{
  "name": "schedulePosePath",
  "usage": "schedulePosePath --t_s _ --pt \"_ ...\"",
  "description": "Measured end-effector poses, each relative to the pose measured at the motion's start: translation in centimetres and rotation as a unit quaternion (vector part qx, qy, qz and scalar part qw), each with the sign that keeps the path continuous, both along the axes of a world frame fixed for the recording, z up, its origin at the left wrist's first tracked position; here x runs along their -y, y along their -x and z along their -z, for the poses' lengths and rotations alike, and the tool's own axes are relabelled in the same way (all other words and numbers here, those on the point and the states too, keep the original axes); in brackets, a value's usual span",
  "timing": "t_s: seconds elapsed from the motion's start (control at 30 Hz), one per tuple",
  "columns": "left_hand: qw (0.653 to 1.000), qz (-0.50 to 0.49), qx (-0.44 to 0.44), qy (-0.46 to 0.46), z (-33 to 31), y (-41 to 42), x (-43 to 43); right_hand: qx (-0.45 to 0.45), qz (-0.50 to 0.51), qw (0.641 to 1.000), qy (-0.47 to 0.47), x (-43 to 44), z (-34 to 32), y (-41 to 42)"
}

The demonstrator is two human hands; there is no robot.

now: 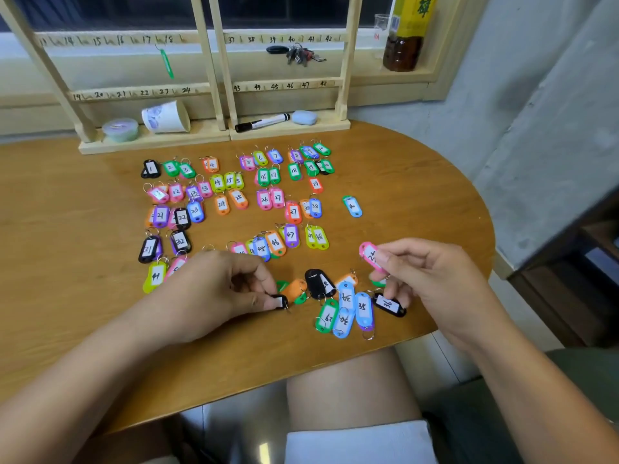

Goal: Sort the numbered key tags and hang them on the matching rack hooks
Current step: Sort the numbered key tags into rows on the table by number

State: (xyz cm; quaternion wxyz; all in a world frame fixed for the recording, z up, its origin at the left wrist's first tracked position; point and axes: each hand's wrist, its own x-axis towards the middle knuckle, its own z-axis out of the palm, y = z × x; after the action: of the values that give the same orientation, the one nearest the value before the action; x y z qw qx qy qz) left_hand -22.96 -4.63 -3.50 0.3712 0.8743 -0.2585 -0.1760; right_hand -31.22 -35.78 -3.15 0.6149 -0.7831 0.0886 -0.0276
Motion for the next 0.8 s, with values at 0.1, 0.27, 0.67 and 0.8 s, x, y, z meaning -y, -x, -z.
schedulePosePath --t_s 0.1,0.27,0.67,0.8 --pt "0.996 -0.039 -0.035 0.068 -0.7 -1.0 0.0 -0.004 -0.038 0.998 -0.043 -1.0 -1.2 -1.7" --pt "0.986 -0.093 -0.054 0.128 -2.1 -3.4 -0.1 0.034 -0.031 0.999 -0.002 -2.0 -2.1 -5.4" --pt "0.911 -0.235 -0.094 0.326 -0.2 -5.1 -0.9 0.013 -0.052 0.985 -0.163 -6.7 -0.6 -10.0" --pt "0.895 -0.241 -0.120 0.356 -0.6 -4.8 -0.7 0.027 -0.029 0.986 -0.161 -7.8 -0.3 -10.3"
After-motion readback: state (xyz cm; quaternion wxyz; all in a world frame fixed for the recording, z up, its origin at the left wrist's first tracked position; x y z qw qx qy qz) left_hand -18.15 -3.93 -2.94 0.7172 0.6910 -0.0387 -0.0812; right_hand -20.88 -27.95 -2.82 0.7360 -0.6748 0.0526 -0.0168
